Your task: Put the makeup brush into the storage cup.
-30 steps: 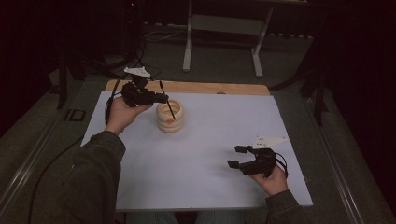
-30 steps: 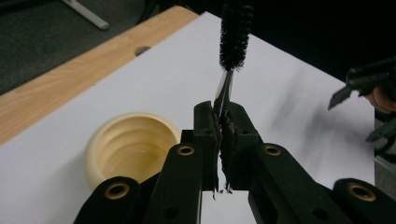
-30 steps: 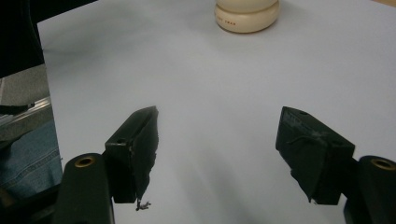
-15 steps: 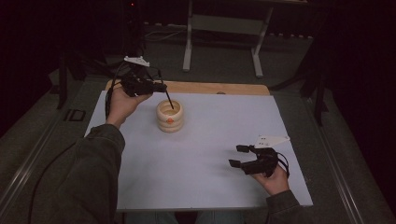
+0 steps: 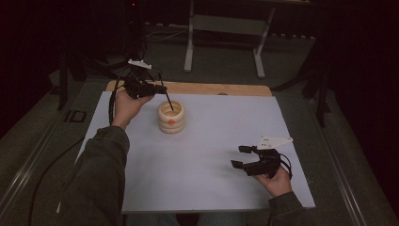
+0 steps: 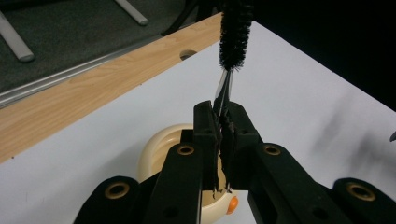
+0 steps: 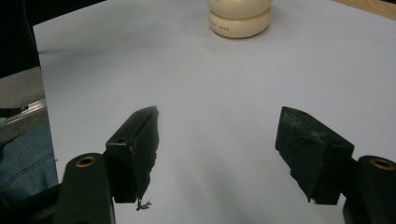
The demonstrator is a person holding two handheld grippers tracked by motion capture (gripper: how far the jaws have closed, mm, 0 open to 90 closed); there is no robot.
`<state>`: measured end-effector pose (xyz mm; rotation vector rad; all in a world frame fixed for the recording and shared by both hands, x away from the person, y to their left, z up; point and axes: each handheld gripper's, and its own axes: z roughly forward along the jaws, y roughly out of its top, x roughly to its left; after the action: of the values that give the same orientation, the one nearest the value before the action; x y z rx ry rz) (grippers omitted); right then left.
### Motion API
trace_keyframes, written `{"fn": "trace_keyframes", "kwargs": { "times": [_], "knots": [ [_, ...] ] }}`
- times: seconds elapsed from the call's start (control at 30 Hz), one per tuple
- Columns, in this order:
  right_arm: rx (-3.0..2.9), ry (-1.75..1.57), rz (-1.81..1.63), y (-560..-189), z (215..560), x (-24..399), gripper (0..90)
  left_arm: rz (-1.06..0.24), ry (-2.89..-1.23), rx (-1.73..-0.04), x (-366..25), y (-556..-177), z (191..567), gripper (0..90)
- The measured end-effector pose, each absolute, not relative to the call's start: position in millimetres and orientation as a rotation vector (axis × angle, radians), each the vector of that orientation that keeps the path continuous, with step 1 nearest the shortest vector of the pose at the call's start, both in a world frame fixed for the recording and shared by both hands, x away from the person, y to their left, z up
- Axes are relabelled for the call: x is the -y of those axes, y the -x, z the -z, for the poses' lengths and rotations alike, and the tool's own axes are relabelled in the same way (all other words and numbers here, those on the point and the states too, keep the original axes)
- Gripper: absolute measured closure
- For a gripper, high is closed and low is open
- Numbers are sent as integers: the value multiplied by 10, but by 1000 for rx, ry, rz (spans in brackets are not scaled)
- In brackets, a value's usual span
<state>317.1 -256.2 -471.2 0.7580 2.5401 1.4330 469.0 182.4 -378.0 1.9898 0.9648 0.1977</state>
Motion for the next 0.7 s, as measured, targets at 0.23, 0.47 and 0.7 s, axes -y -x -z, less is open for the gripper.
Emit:
{"fn": "trace_keyframes", "kwargs": {
  "times": [0.23,0.47,0.7],
  "knots": [
    [-2543,-757,-1436,-3173,4708,2560,298,-186,-1975,-988,-1844,-4692,3913,857],
    [-2547,-757,-1431,-3177,4712,2551,298,-169,-1980,-995,-1803,-4691,4041,857],
    [-2548,-757,-1427,-3178,4717,2556,298,-163,-1993,-1022,-1790,-4684,4200,857]
  ]
}}
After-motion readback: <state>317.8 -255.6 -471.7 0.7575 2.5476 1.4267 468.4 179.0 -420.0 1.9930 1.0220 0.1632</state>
